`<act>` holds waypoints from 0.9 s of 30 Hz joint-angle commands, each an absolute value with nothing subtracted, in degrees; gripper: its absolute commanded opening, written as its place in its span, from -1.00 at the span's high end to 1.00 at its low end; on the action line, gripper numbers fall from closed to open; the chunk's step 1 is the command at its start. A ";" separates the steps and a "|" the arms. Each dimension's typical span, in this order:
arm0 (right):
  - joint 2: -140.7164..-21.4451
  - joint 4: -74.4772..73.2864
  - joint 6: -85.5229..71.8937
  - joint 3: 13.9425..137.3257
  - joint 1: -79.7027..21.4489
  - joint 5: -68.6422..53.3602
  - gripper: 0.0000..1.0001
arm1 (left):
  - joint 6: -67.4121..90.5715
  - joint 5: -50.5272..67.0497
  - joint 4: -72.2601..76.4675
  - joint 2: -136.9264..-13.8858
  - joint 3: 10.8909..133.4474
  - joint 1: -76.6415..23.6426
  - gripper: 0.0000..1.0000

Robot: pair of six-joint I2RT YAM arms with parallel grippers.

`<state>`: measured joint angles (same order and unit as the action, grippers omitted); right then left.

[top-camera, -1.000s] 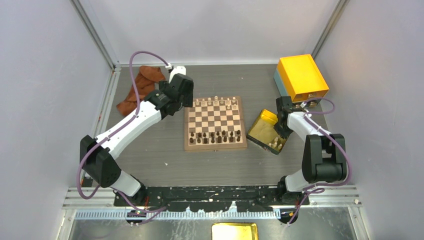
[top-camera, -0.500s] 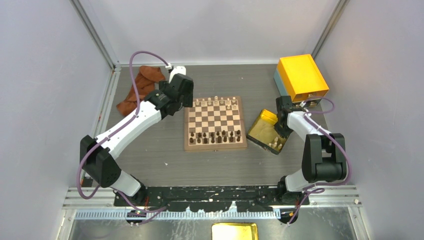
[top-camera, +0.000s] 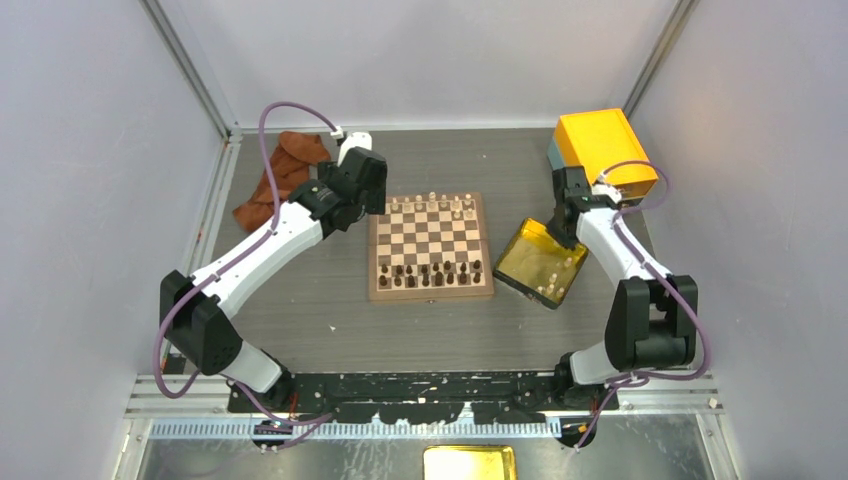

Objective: Set up the chess pieces on the board
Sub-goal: Pick up the chess piece from the storage box, then place the chess piece on the chessboard.

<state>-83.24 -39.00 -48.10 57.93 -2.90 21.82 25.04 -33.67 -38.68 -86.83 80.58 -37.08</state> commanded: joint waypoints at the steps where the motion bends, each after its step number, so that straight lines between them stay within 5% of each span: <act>1: -85.85 -39.20 -42.65 66.97 -7.74 20.52 0.98 | 25.14 -35.79 -37.36 -84.84 80.93 -37.28 -0.62; 17: -111.40 -50.83 -32.83 103.56 -25.45 14.81 0.98 | 25.40 -36.39 -35.81 -80.37 76.58 -37.05 -0.62; 27: -116.28 -54.14 -31.46 109.46 -30.94 14.11 0.98 | 25.65 -36.21 -34.89 -79.28 74.89 -36.31 -0.62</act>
<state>-115.79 -52.34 -32.80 106.26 -29.93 14.55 25.10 -34.52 -38.15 -81.91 75.11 -36.73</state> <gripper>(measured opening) 0.209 0.808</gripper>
